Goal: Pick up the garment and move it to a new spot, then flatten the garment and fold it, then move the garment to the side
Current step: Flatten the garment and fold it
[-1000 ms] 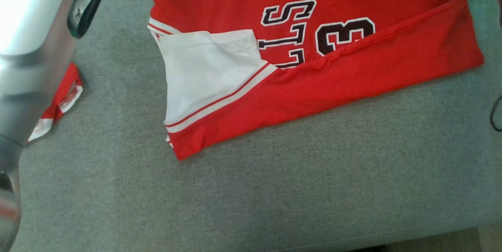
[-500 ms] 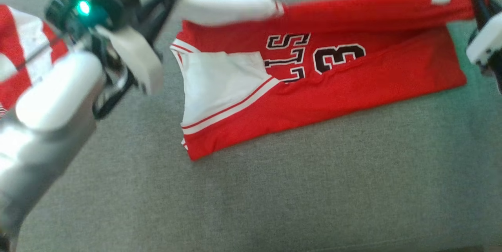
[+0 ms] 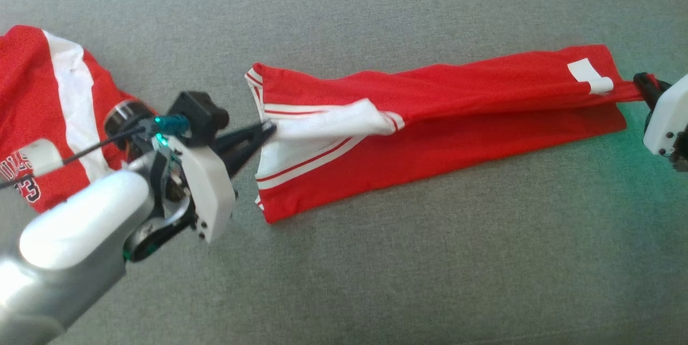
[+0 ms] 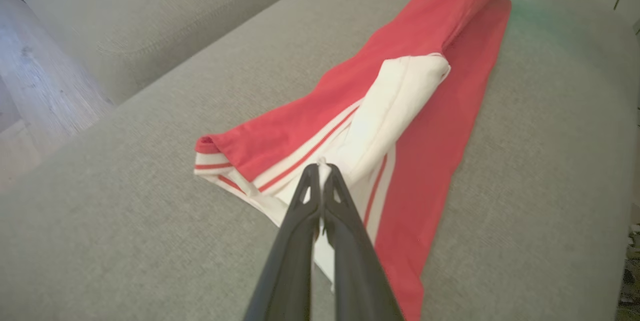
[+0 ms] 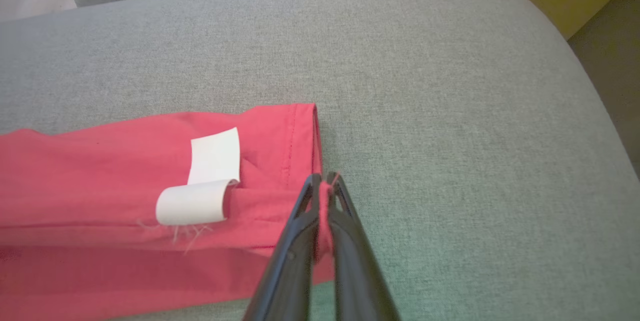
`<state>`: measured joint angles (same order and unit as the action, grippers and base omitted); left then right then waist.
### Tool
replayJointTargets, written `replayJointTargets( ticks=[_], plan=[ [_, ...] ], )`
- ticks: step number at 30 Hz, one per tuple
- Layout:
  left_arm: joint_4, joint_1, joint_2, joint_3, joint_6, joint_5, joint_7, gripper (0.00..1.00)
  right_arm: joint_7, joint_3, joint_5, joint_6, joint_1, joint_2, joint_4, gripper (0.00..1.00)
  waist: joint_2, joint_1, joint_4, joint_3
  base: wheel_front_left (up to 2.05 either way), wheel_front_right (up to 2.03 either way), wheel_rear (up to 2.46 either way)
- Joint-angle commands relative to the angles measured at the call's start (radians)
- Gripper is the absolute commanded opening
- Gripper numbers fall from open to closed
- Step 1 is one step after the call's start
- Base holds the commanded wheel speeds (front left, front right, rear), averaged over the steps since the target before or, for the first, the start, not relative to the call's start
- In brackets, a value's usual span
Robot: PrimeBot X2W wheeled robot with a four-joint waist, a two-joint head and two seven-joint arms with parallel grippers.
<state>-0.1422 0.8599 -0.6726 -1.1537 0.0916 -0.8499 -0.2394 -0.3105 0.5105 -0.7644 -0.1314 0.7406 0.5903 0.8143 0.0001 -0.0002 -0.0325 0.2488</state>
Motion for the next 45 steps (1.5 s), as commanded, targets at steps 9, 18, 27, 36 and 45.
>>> replayJointTargets(
  ticks=[9,18,27,36,45],
  plan=[
    [0.103,0.003,-0.076,0.009,-0.001,-0.050,-0.090,0.00,-0.033,0.054,-0.005,0.001,-0.020,0.064,-0.042,0.00,-0.0001,0.0002,-0.012,0.019,0.00,0.00,0.00],
    [0.060,-0.019,-0.050,0.018,-0.061,0.000,-0.004,1.00,0.031,0.030,-0.022,0.001,-0.002,0.040,-0.034,1.00,-0.0001,0.0002,-0.031,0.046,0.00,0.00,0.00],
    [-0.007,-0.076,0.035,0.169,-0.250,0.010,0.311,1.00,0.287,-0.090,-0.073,0.001,-0.013,0.007,-0.089,1.00,-0.0001,0.0002,-0.037,0.001,0.00,0.00,0.00],
    [0.049,-0.234,0.167,0.493,-0.392,0.013,0.500,1.00,0.545,-0.213,0.010,0.001,-0.105,-0.083,-0.253,1.00,-0.0001,0.0002,-0.045,-0.054,0.00,0.00,0.00],
    [0.111,-0.524,0.389,0.756,-0.302,0.268,0.501,1.00,0.571,-0.370,0.246,0.001,-0.337,-0.265,-0.428,1.00,-0.0001,0.0002,-0.034,-0.092,0.00,0.00,0.00]
  ],
)
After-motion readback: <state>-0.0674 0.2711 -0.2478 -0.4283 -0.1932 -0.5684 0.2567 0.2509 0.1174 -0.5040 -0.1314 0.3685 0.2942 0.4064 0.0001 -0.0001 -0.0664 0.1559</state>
